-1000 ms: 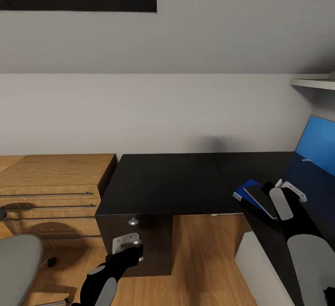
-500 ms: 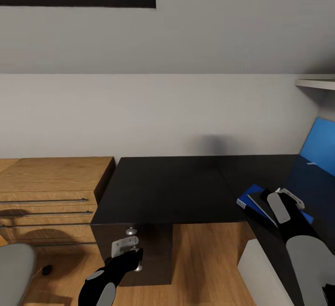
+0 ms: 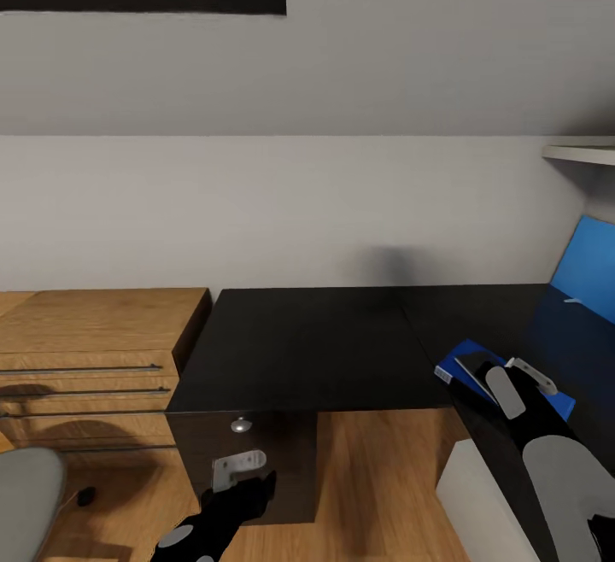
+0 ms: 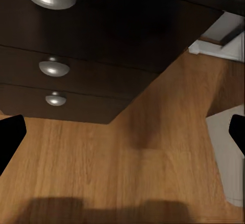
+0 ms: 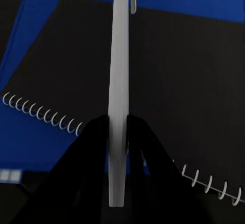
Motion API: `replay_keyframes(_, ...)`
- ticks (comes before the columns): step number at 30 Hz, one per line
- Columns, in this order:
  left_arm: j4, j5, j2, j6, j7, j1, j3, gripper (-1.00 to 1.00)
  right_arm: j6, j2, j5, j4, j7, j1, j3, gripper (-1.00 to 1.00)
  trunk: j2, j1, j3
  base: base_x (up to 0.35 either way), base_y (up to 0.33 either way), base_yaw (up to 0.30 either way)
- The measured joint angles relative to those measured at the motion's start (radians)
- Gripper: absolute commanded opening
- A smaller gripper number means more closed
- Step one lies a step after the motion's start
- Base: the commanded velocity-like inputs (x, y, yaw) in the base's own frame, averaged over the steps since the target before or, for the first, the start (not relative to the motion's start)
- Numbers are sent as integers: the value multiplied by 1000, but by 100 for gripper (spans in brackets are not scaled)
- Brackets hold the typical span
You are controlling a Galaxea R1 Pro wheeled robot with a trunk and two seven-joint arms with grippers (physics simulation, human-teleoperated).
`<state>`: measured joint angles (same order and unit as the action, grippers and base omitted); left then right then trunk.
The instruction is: In the bedroom, organize the workspace by keeping the computer under the desk, ensuring the monitor is on the desk, placing the keyboard on the desk next to the monitor, placing the mouse on the desk next to the keyboard, moving the folder from the swivel chair onto the desk next to the mouse, stacking the notebook on top of the folder with the pen on top of the notebook, and positioning the swivel chair next to the desk.
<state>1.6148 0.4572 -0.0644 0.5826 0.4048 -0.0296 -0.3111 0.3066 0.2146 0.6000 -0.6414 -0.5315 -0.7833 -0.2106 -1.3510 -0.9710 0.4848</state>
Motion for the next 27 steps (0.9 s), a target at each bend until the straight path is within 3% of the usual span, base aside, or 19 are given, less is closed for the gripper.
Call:
replay_keyframes(4,2,0,0,2,0,-3,-22,100,-8,0,-2,5,1,0,0,-100,0,0,0,0,0,0)
replay_keyframes(27,2,0,0,11,0,-3,-24,100,-5,0,-4,-2,-5,0,0,-100,0,0,0,29,0,0)
